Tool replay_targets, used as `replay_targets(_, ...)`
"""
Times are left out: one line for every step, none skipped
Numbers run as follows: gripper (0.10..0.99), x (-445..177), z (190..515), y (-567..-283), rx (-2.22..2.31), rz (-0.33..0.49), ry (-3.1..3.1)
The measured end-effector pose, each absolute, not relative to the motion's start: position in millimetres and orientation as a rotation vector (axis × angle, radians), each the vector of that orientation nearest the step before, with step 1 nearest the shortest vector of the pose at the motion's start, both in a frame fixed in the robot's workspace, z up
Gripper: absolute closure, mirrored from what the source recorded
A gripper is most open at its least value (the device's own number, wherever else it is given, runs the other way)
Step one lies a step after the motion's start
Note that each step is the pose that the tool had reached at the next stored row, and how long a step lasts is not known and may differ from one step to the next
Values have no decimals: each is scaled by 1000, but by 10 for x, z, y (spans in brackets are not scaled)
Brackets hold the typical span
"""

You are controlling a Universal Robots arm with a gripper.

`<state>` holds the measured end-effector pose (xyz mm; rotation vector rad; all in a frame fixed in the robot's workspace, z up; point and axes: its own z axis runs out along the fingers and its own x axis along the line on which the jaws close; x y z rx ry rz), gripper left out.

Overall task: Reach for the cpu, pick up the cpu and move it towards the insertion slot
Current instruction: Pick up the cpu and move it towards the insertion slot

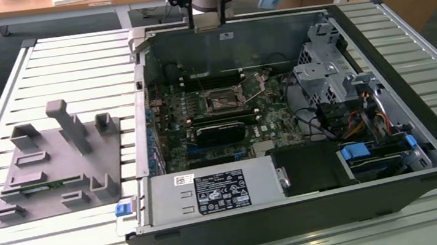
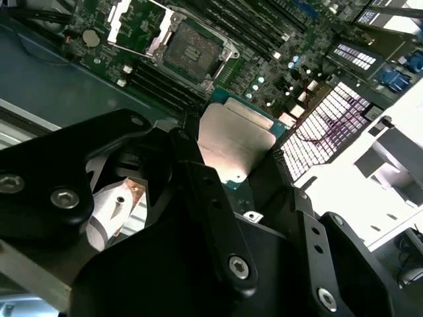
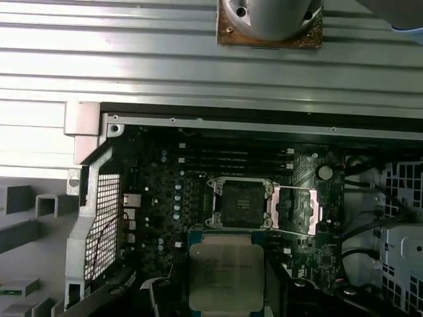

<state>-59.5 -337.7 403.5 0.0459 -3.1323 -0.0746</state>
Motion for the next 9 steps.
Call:
replay_targets(541,-567,4033,-3373,46,-75,-3132)
replay_targets(541,-546,4033,-3370,46,-75,-3132)
replay_targets(541,-539,4033,-3370,45,-75,-3132)
replay_targets(541,-539,4033,-3370,45,-75,-3133)
replay_targets(541,-539,4033,-3370,45,-75,-3133)
replay_targets(541,-538,4033,-3370,45,-75,-3133)
replay_targets(541,-537,4033,-3370,45,-75,-3133)
replay_targets(541,-537,4033,-3370,45,-75,-3133)
replay_targets(541,-536,4033,-3370,45,-75,-3133)
